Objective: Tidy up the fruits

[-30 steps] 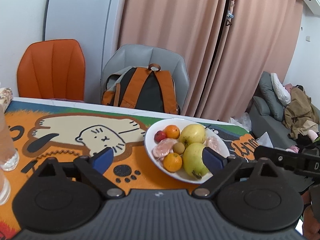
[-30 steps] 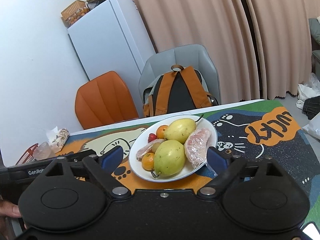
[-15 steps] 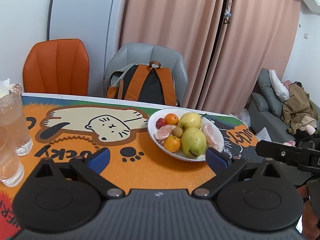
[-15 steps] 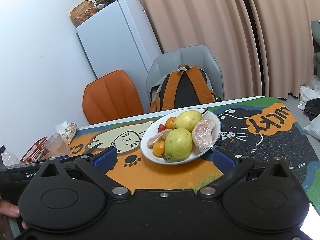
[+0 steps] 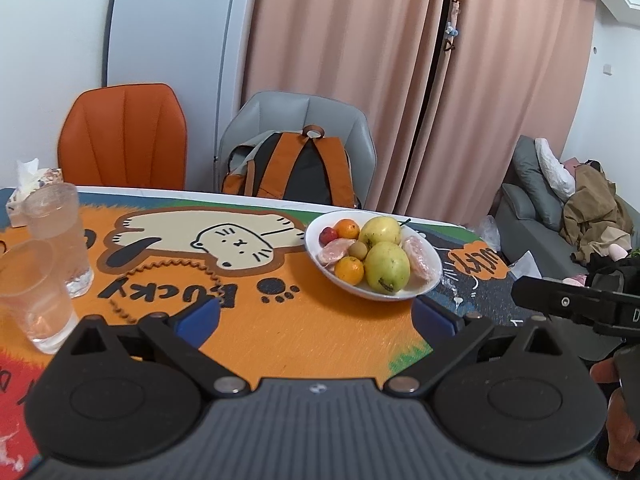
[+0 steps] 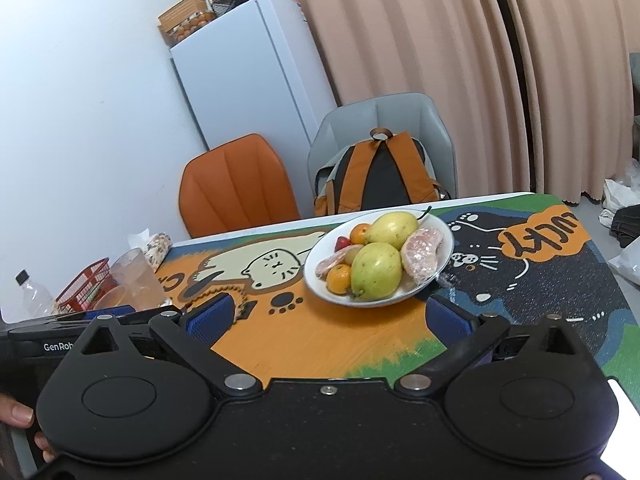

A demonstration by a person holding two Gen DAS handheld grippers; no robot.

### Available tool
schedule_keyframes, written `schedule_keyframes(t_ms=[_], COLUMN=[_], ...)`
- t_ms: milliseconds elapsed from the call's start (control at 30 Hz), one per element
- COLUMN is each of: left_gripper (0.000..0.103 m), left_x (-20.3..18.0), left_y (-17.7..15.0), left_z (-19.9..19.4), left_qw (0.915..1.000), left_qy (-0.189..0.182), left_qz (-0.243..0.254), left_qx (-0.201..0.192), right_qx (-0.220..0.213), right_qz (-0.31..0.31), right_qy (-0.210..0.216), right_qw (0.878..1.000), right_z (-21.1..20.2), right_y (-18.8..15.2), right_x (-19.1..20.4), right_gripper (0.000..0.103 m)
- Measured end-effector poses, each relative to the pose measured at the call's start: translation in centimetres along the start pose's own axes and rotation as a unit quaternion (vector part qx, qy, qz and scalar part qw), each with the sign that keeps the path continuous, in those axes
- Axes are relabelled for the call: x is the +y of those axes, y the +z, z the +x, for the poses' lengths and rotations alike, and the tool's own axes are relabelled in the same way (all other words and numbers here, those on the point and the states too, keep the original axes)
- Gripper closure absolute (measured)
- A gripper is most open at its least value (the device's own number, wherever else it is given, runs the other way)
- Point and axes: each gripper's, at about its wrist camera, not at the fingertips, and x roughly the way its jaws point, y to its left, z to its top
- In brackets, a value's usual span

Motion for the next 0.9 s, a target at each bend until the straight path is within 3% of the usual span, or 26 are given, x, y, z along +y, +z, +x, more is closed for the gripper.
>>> schedule_keyframes(t_ms=[900], left_gripper=[0.000], left_x=[0.0], left_y=[-2.7], left_z=[-7.0], left_qw=[0.9996], left_qy=[0.013], left_qz=[0.026], left_qx=[-0.005], right_qx=[0.011], right_qz=[-0.037], right_qy=[0.004], right_qw=[0.999], right_z=[-5.5], right_y=[-2.0], right_x=[3.2], right_gripper=[0.000])
